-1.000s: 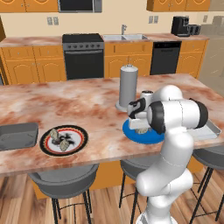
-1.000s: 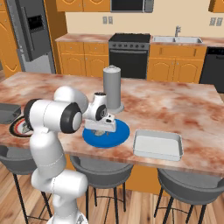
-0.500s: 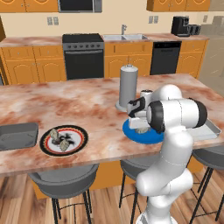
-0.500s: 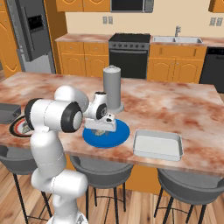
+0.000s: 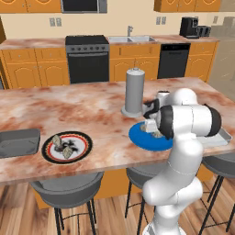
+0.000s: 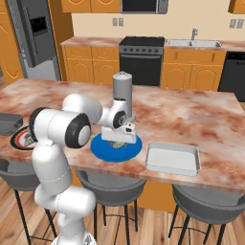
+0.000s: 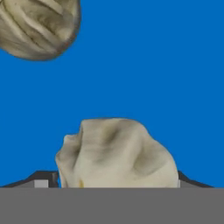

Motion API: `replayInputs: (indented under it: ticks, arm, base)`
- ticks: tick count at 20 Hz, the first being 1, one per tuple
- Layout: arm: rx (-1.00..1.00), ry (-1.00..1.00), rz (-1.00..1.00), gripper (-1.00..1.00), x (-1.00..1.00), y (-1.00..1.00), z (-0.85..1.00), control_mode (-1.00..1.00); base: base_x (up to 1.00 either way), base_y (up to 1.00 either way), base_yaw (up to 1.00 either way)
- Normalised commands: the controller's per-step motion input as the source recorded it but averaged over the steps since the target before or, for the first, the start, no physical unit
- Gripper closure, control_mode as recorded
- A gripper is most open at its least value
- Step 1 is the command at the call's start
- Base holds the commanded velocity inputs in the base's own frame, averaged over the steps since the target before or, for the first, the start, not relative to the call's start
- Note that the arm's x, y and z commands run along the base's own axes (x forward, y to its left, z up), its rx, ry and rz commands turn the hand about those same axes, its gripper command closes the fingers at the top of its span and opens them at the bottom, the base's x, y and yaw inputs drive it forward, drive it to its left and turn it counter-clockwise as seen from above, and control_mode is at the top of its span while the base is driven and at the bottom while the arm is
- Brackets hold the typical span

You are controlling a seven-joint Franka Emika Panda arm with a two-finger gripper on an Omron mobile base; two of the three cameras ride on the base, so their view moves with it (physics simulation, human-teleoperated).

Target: Place two dumplings into each of the tupperware containers and then place the containers in the fridge.

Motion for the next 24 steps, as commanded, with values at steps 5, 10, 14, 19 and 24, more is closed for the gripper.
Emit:
replayInputs:
  ticks: [5,10,14,19,24]
  arm:
    - [0.01,0.06,0.00,1.00,-0.06,-0.96,0.38,-1.00]
    - [0.04,0.06,-0.03,1.00,-0.21,-0.79,0.12,-1.00]
    - [0.10,0.01,-0.02,1.00,-0.15,-0.80,0.05,-1.00]
    - [0.05,0.00,0.00,1.00,0.00,-0.61,0.01,-1.00]
    - [0.01,0.00,0.00,1.00,0.02,-0.32,-0.24,-1.00]
  base:
    - [0.00,0.00,0.00]
    - [0.00,0.00,0.00]
    - [0.00,0.00,0.00]
    - [0.00,0.00,0.00]
    - [0.00,0.00,0.00]
